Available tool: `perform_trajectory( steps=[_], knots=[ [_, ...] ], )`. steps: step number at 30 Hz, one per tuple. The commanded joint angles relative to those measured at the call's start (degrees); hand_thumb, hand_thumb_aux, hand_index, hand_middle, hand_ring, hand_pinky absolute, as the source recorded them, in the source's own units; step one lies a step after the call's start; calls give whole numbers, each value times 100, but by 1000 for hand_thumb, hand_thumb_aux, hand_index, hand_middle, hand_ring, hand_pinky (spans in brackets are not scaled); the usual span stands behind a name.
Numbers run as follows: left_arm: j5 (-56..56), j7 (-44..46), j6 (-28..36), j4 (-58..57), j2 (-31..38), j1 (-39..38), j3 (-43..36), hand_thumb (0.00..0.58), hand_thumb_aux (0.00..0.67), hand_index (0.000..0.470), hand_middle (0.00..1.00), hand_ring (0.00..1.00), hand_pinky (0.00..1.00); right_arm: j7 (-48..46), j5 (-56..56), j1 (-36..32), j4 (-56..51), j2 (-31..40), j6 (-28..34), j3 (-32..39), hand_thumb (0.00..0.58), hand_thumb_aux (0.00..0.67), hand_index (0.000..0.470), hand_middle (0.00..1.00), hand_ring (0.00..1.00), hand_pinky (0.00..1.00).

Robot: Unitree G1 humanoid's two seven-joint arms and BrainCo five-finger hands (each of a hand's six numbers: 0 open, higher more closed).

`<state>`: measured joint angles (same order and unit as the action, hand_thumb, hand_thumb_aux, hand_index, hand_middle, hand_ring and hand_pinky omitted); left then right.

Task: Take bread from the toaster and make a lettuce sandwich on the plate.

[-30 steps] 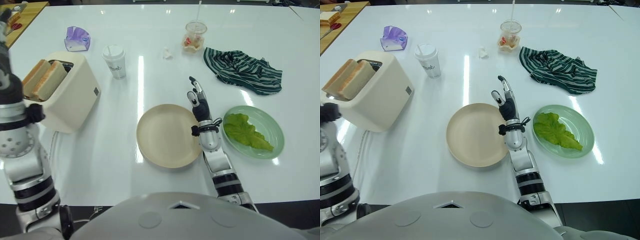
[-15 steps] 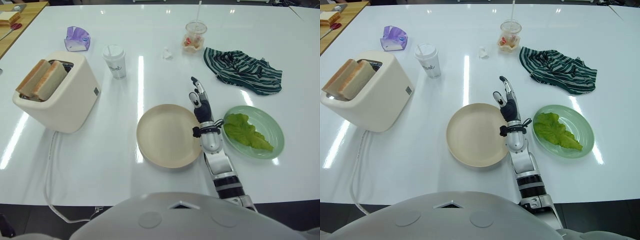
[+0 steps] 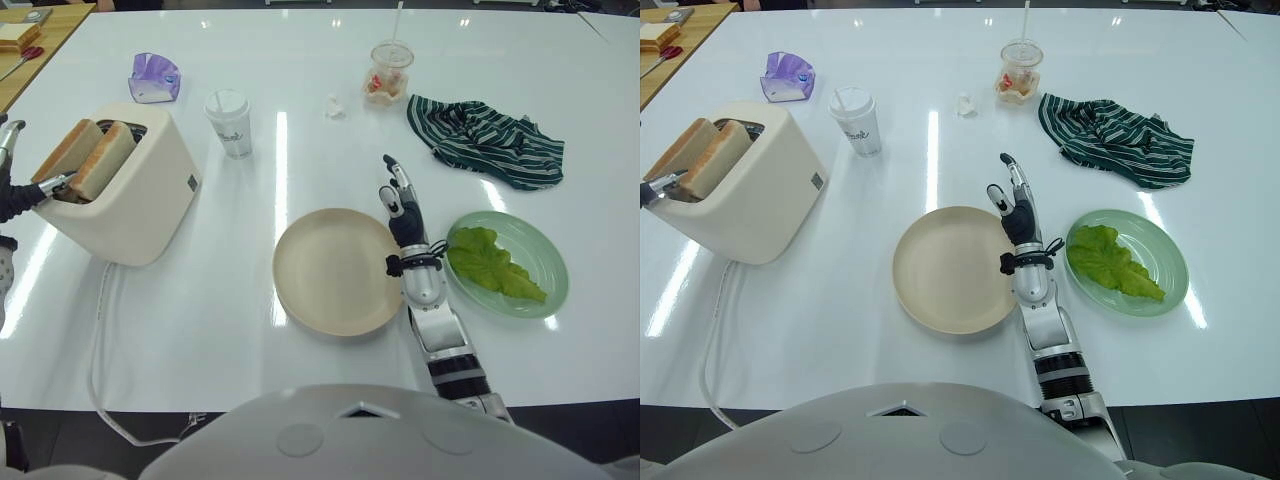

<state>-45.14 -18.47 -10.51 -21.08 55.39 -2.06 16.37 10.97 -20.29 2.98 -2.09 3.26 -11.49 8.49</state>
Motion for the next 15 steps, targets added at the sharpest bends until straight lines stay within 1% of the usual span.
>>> perform_trajectory(
  steps=[1, 4, 11, 12, 13, 14, 15],
  knots=[
    [-43, -4, 195, -56, 129, 119, -217, 0, 0, 0, 0, 0, 0, -7, -4, 64, 88, -31, 94, 12, 0, 0, 0, 0, 0, 0],
    [-28, 50, 331, 24, 136, 108, -304, 0, 0, 0, 0, 0, 0, -4, -12, 73, 85, -48, 98, 26, 0, 0, 0, 0, 0, 0],
    [226, 364, 219, 243, 63, 127, -543, 0, 0, 0, 0, 0, 0, 17, -36, 48, 27, -75, 85, 52, 0, 0, 0, 0, 0, 0],
    [284, 412, 190, 232, 59, 144, -568, 100, 60, 42, 0, 0, 0, 21, -43, 47, 26, -77, 85, 57, 0, 0, 0, 0, 0, 0],
    [346, 467, 156, 219, 52, 158, -589, 278, 187, 131, 0, 0, 0, 25, -50, 48, 27, -80, 86, 62, 0, 0, 0, 0, 0, 0],
    [417, 515, 118, 213, 42, 160, -601, 331, 231, 162, 0, 0, 0, 29, -57, 48, 27, -82, 85, 68, 0, 0, 0, 0, 0, 0],
    [526, 578, 63, 214, 21, 158, -611, 478, 389, 273, 0, 0, 0, 32, -62, 47, 25, -82, 85, 72, 0, 0, 0, 0, 0, 0]
  ],
)
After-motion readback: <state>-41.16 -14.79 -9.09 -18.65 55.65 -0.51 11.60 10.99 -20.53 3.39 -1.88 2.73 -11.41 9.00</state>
